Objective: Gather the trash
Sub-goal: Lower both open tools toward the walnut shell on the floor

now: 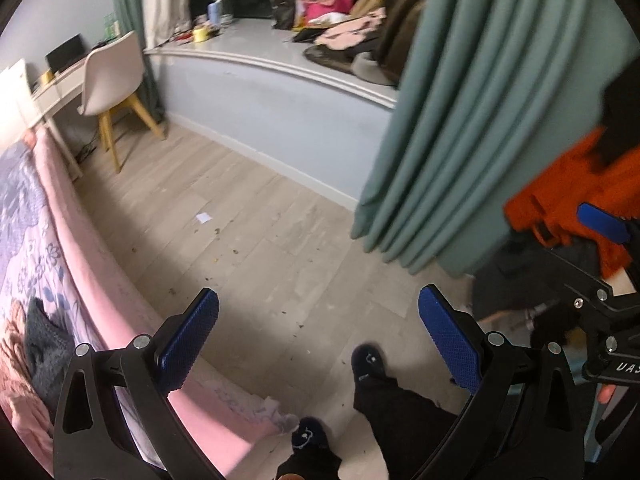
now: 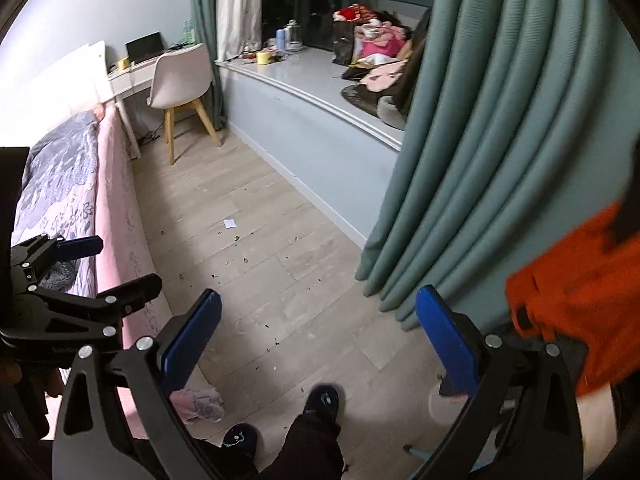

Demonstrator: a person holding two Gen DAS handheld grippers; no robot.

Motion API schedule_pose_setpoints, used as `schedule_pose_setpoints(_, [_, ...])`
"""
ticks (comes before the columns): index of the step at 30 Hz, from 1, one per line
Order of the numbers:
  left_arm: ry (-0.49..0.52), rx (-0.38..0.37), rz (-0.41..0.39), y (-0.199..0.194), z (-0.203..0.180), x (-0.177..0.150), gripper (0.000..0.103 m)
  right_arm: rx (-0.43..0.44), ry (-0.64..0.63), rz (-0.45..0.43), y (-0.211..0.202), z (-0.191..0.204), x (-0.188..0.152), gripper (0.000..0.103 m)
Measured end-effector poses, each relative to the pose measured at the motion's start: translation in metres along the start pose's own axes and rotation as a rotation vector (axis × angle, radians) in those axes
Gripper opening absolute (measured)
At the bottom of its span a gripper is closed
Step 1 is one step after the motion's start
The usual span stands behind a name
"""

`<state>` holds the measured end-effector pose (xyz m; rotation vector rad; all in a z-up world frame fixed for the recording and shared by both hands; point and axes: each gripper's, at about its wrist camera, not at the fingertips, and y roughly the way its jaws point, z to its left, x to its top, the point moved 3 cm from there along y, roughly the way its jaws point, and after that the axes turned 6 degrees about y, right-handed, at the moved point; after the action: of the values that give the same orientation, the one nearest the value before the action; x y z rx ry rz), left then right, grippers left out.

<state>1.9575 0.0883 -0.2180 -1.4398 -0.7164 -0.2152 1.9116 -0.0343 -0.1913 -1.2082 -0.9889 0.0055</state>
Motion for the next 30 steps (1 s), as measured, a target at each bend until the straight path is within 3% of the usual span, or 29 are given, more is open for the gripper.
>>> schedule_pose_setpoints(7, [-0.177, 0.134, 0.005, 0.044, 0.024, 0.052, 0.097, 0.119, -0.108, 0.005, 0.075, -0.032, 0.073, 0.095])
schedule_pose_setpoints(14, [-0.353, 0.267, 0.007, 0.058, 0.058, 0.088, 0.097, 0.21, -0.255, 0.002, 0.12, -0.037, 0.126, 0.095])
schedule_pose_setpoints(21, [-0.43, 0.322, 0.027, 0.078, 0.087, 0.104, 0.097, 0.314, -0.308, 0.042, 0.161, -0.002, 0.163, 0.095])
schedule_pose_setpoints(30, [-0.508, 0.343, 0.022, 0.121, 0.16, 0.134, 0.097, 0.356, -0.435, 0.052, 0.22, 0.068, 0.22, 0.095])
